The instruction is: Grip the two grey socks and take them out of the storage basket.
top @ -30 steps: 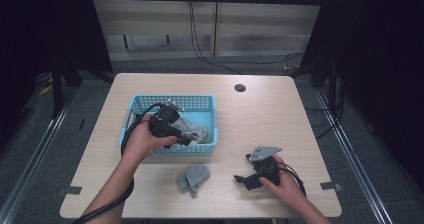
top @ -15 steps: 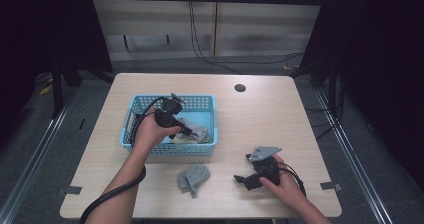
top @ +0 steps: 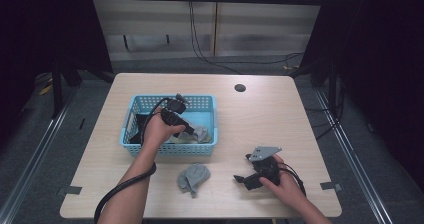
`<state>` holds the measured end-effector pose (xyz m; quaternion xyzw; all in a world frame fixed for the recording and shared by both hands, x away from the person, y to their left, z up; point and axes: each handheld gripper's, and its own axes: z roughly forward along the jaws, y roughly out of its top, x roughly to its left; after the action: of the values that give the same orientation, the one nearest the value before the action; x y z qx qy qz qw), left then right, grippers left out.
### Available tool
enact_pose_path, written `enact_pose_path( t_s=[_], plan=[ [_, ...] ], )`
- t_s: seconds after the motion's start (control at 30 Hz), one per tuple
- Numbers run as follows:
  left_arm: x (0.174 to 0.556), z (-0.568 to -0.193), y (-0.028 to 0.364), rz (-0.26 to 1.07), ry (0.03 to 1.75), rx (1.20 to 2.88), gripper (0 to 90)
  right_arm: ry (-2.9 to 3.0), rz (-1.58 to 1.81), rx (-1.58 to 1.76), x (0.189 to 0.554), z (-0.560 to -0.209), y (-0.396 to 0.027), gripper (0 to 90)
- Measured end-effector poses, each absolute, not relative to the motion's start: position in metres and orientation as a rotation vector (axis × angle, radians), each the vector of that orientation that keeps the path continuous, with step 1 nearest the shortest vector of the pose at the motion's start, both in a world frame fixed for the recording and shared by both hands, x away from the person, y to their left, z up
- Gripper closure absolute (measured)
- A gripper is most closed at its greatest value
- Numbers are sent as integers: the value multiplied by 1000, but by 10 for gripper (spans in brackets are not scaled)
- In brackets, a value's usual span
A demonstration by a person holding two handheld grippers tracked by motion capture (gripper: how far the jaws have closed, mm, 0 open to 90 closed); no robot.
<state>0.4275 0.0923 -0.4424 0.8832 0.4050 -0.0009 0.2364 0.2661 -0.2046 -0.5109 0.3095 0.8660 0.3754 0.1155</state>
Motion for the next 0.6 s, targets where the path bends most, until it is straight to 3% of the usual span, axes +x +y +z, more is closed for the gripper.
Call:
enact_pose_path(
  t_s=[0.1,0.23,0.3,0.37,0.6],
  plan=[
    [428,-446,88,-20,1106,2439,428,2538,1100,909,266,-511,-205,116],
    [429,-450,87,-43,1117,2456,487,2537,1100,907,266,-511,-205,116],
    [429,-449,88,-79,1094,2527,676,2537,1100,907,266,-511,-205,116],
    [429,-448,90,-87,1092,2549,811,2537,1100,907,266,-511,-204,116],
    [429,-437,99,-90,1076,2563,832,2537,1100,905,266,-511,-205,116]
  ],
)
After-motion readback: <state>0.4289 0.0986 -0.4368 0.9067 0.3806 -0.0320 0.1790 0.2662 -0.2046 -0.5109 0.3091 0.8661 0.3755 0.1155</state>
